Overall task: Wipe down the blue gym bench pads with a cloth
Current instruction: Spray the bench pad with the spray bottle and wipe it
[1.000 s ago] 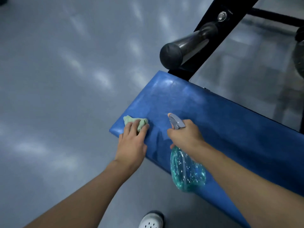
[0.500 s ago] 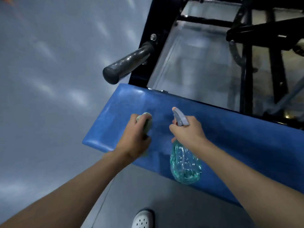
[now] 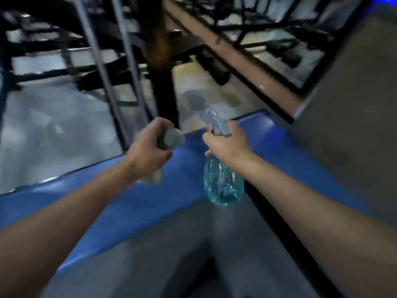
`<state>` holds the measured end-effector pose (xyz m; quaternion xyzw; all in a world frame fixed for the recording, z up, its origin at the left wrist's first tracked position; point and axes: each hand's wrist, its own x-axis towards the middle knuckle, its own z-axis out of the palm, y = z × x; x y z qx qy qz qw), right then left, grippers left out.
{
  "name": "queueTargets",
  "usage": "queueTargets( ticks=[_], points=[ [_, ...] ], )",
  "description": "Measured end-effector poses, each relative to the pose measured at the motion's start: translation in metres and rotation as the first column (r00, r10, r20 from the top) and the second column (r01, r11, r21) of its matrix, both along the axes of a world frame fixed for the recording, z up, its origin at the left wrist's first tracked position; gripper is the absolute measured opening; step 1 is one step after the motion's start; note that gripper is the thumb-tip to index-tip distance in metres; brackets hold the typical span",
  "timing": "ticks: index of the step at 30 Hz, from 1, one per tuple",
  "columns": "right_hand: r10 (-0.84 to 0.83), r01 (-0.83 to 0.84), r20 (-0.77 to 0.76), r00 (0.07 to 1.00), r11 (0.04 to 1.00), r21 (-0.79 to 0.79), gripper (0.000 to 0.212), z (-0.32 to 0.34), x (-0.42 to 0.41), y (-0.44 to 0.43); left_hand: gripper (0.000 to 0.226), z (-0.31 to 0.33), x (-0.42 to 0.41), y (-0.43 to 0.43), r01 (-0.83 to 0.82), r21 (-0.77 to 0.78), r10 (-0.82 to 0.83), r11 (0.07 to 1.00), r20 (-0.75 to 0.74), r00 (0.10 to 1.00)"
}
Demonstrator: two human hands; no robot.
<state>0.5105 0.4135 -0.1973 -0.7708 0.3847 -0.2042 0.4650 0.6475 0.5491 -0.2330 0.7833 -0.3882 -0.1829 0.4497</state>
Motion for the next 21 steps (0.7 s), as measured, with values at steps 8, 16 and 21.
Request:
queueTargets(
  ticks=[8,16,21],
  points=[
    [-0.570,0.593,0.263,0.779,0.805,-0.010,0.015,0.142,-0.292,-0.114,0.067,0.165,-0.227,-0.210,0.521,-0.156,-0.526,0.839,0.008,0.850],
    [-0.755,0.872,0.456,0.471,0.478,-0.109,0.020,0.305,-0.581,-0.187,0.055,0.327,-0.517,-0.332,0.732,-0.289,-0.786,0.617,-0.181,0.591],
    [-0.744,0.910,0.525,0.414,0.353,-0.218,0.033,0.355,-0.709,-0.233,0.053,0.367,-0.640,-0.394,0.741,-0.288,-0.785,0.607,-0.361,0.503]
  ],
)
